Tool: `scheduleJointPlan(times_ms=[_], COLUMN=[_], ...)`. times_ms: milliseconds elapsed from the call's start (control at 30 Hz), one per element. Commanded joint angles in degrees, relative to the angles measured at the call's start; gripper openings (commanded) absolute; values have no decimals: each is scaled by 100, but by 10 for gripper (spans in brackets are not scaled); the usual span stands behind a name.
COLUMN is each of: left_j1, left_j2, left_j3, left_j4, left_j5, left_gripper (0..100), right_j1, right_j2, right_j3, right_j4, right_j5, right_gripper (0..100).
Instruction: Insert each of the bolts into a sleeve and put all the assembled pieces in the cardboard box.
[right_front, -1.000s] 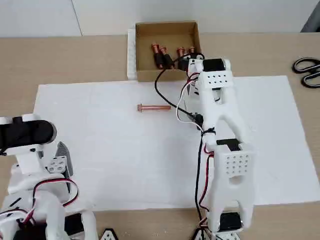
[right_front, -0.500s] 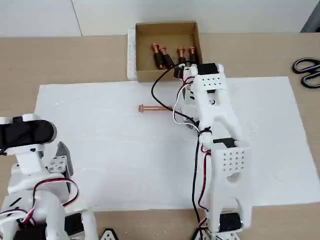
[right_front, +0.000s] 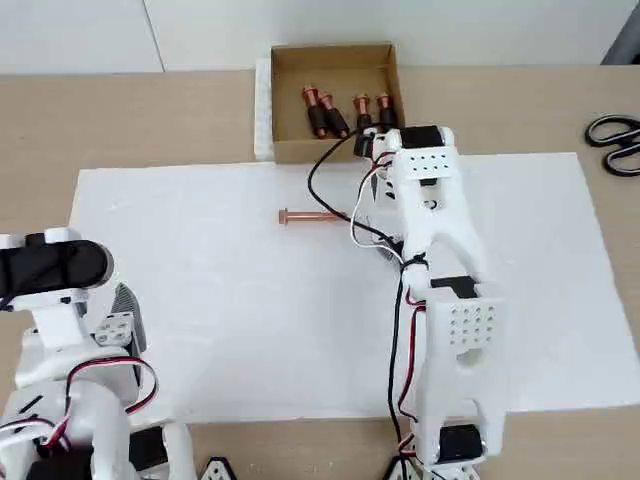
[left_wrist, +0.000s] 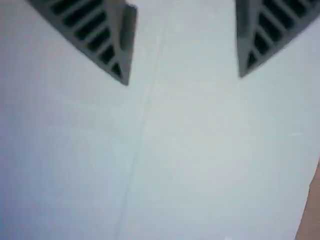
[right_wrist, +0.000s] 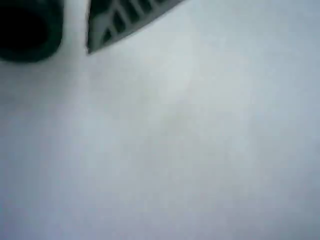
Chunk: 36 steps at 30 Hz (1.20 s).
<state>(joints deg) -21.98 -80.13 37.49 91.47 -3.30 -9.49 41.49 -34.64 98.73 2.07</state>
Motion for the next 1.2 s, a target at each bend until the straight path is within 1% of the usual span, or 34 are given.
scheduleJointPlan(times_ms=[0,133,267,1167], left_j1=[9,9,9,9], left_j2=[9,9,9,9], left_j3=[-13,-13,-13,-13], left_j4=[-158,-158,-158,-158], left_j5=[-53,-53,-53,-53], left_gripper=[137,137,137,137], right_j1=[66,66,57,57], right_j2=[-866,-1402,-1420,-338], right_j3=[114,519,703,695], right_j4=[101,75,48,-409], right_j5=[35,44,44,149], right_gripper=[157,157,157,158])
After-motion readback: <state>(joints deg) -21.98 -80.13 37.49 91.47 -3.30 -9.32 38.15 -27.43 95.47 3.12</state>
